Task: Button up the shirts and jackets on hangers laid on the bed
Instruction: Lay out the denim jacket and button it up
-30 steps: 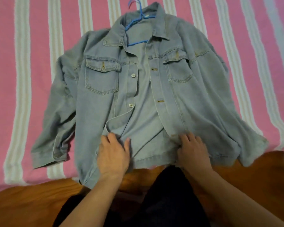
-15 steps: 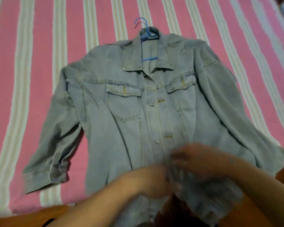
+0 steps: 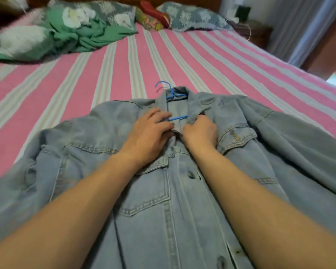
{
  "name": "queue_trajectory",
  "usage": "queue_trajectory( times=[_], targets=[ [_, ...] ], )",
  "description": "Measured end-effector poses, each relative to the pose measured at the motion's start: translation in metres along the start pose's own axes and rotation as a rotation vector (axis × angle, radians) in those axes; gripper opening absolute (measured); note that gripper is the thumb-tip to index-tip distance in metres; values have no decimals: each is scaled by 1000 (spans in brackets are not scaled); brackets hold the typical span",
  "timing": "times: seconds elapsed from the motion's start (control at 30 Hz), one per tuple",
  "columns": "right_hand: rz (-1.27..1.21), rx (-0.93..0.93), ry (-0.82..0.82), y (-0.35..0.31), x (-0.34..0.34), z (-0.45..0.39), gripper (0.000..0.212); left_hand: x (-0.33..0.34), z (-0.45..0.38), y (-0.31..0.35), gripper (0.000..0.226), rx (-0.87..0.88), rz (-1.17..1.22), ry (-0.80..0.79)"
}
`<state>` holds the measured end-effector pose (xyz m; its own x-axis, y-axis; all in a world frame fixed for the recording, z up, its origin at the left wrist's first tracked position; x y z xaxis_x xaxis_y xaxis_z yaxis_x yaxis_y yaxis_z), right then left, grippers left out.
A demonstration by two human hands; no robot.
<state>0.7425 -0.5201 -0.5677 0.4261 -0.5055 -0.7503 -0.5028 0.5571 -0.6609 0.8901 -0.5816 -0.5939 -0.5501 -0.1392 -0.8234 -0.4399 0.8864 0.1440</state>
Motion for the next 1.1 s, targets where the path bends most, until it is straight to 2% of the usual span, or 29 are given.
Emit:
queue_trajectory(
  times=[0.07, 0.1, 0.17, 0.2, 0.23, 0.33, 0.37, 0.4, 0.5, 0.63, 0.77, 0.9, 1.1],
  targets=[
    [-136, 5, 17, 5, 1, 3, 20, -5, 3, 10, 32, 90, 16, 74],
    [-269, 55, -41, 4, -4, 4, 25, -10, 5, 14, 30, 79, 40, 70],
    [-642, 188, -268, -2, -27, 4, 16, -19, 6, 21, 27, -12, 69, -12],
    [-740, 236, -369, -6, -43, 7, 10, -21, 8, 23, 29, -73, 75, -63],
    [-753, 227, -432, -10, -59, 11, 8, -21, 9, 25, 30, -155, 87, -119],
    [-625, 132, -474, -13, -95, 27, 6, -40, 6, 38, 28, -425, 226, -209],
    [-594, 122, -480, -13, -105, 37, 16, -53, 3, 47, 28, -476, 295, -198],
    [-578, 121, -487, -14, -116, 49, 20, -70, 0, 57, 30, -502, 345, -184],
    [-602, 116, -503, -14, -152, 96, 10, -133, 6, 103, 43, -498, 404, -182],
    [-653, 104, -570, 1, -169, 170, 6, -179, 42, 153, 37, -595, 471, -214],
    [-750, 152, -508, 36, -164, 212, 18, -176, 87, 189, 27, -807, 797, -200],
    [-1088, 395, -523, 67, -158, 223, 13, -158, 119, 212, 29, -922, 860, -92],
    [-1012, 452, -677, 75, -156, 230, 8, -135, 139, 217, 37, -964, 1039, 72]
  ],
)
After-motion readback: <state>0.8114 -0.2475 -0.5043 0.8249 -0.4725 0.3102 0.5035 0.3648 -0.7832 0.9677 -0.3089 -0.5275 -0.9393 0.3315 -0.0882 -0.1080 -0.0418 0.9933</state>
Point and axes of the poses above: each hand's wrist, its own z-axis away from the middle knuckle, its own x-axis out of the palm, y = z × x, the point moved 1 cm from there along -z, towards the middle knuckle, and after that the axes turned 5 degrees about x, right-handed, at the moved point
